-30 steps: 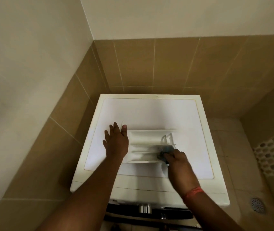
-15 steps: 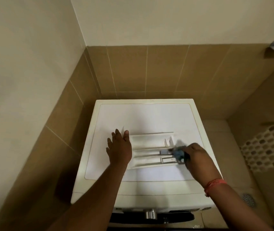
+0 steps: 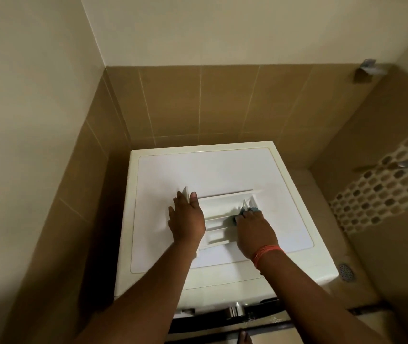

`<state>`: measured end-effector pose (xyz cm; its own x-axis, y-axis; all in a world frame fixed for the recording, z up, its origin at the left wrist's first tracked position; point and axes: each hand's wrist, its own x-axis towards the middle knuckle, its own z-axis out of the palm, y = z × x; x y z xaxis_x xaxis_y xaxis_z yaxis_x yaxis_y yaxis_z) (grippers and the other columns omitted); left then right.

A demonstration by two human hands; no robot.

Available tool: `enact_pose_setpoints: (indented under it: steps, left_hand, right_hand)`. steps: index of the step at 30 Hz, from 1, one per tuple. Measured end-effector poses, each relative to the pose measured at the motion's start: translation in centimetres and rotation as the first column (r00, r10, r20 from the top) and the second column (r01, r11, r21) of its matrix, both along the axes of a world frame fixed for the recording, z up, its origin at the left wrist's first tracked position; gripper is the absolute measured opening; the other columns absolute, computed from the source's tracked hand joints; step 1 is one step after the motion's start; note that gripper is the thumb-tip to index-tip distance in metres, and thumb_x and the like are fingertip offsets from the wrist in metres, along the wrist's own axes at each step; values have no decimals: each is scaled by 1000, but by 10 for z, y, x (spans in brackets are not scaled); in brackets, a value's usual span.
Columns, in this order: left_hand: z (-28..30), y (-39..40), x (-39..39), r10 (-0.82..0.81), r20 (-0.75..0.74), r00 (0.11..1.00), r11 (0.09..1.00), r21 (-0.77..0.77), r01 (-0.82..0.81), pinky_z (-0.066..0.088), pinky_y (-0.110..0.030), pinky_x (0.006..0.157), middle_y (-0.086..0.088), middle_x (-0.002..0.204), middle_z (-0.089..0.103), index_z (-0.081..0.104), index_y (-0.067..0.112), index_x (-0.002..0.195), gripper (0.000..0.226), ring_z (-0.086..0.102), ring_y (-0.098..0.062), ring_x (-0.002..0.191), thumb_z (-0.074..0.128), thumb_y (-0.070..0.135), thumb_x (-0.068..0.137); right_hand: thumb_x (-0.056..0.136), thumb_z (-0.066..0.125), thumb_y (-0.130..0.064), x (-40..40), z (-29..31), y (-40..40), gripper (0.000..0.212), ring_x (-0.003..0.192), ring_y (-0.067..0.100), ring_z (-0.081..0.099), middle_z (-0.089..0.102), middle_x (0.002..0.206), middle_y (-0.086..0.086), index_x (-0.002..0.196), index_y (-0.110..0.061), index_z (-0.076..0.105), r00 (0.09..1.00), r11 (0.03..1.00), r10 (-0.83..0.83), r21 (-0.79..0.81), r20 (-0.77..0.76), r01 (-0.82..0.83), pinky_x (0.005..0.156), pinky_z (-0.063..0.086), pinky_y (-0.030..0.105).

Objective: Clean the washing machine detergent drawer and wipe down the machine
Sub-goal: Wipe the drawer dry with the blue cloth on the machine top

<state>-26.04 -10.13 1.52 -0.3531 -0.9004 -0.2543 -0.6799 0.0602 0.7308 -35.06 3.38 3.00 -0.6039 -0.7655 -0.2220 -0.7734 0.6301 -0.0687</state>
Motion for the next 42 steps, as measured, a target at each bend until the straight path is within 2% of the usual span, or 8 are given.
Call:
enact_pose_setpoints:
  steps: [5,11,19,31,33,37,40,42]
  left_hand:
    - [-8,-3,-1,-14,-24,1000,999,-31,14,17,-46,120,-12,157,31,23,10,153,66,25,-36,146,19,50,101]
    - [-7,-2,-1,-11,-33,999,1000,17,11,12,-44,120,-9,161,23,16,11,155,66,12,-35,149,21,50,102]
    - [-8,-2,-1,8,-30,1000,1000,24,-8,16,-48,121,-8,161,24,16,15,155,68,12,-36,149,17,54,100]
    - [-4,1,-4,32,35,999,999,16,-33,16,-54,120,-9,161,22,11,16,156,75,10,-36,149,10,59,95]
    - [-3,1,-3,26,50,998,1000,-2,-26,16,-54,120,-10,162,20,11,14,156,79,11,-37,149,7,61,92]
    - [0,2,-3,48,84,995,999,-6,-48,15,-53,120,-8,162,18,11,16,156,69,8,-33,150,15,55,100]
    - [1,1,-3,34,100,994,999,-15,-32,15,-53,120,-7,162,18,12,16,156,69,8,-33,150,14,55,99]
    - [0,2,-3,38,114,993,999,-16,-36,16,-53,120,-7,163,17,11,17,156,70,8,-33,150,13,57,99]
  right_hand:
    - [89,46,-8,5,8,-12,37,131,34,36,49,131,12,124,-10,57,999,981,32,192,19,-35,102,45,46]
    - [87,49,-7,13,1,-19,38,116,32,49,58,120,12,123,-11,58,980,971,199,135,-16,-195,99,46,42]
    - [91,50,-17,-3,7,-32,31,105,29,61,65,113,9,119,-19,64,949,959,226,120,222,-257,87,51,35]
    - [94,46,3,0,-1,-3,47,115,10,53,58,125,-4,133,-20,58,739,889,367,-447,564,-100,95,33,5]
    - [95,46,1,-7,-4,6,47,118,5,50,54,128,-9,137,-19,54,697,865,393,-499,600,-58,101,33,10]
    - [83,56,5,-28,-28,21,60,111,11,53,59,125,-3,137,-20,54,832,785,505,-522,228,-333,99,42,17]
    - [67,69,3,-37,-17,15,64,82,23,60,60,105,0,126,-21,63,842,811,539,-275,10,-516,66,49,27]
    - [80,58,-2,-33,-1,8,54,91,30,55,54,114,5,131,-20,58,810,806,585,-83,-33,-586,68,46,35]
